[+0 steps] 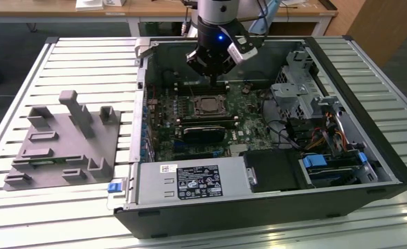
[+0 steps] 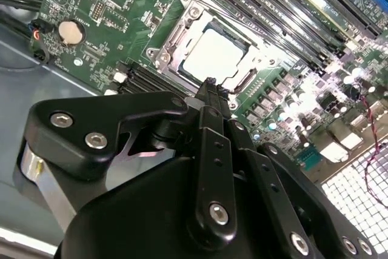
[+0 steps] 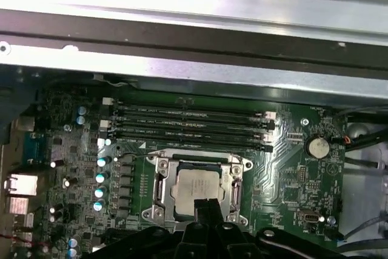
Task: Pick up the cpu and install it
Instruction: 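Install the first cpu locking lever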
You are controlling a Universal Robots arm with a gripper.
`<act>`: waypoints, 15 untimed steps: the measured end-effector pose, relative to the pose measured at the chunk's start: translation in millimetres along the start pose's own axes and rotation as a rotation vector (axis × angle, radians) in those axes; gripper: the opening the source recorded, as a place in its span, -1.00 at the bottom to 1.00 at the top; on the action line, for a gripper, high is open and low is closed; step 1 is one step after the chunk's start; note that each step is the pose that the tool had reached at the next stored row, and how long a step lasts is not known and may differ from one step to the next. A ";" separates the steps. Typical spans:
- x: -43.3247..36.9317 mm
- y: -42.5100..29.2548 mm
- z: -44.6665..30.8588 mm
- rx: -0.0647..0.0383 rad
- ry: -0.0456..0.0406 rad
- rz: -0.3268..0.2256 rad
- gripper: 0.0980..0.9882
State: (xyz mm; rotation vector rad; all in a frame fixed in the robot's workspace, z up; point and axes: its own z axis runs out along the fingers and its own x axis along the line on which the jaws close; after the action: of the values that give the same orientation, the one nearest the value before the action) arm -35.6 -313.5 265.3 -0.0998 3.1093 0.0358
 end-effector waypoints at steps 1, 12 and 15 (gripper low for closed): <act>1.2 0.1 0.1 0.000 -0.0001 0.000 -0.98; 16.5 2.4 1.8 0.001 -0.0008 0.030 -0.98; 19.7 2.6 1.8 0.001 -0.0009 0.030 -0.98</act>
State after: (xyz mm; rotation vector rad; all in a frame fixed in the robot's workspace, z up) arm -55.4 -312.1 263.0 -0.0532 3.1099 0.0350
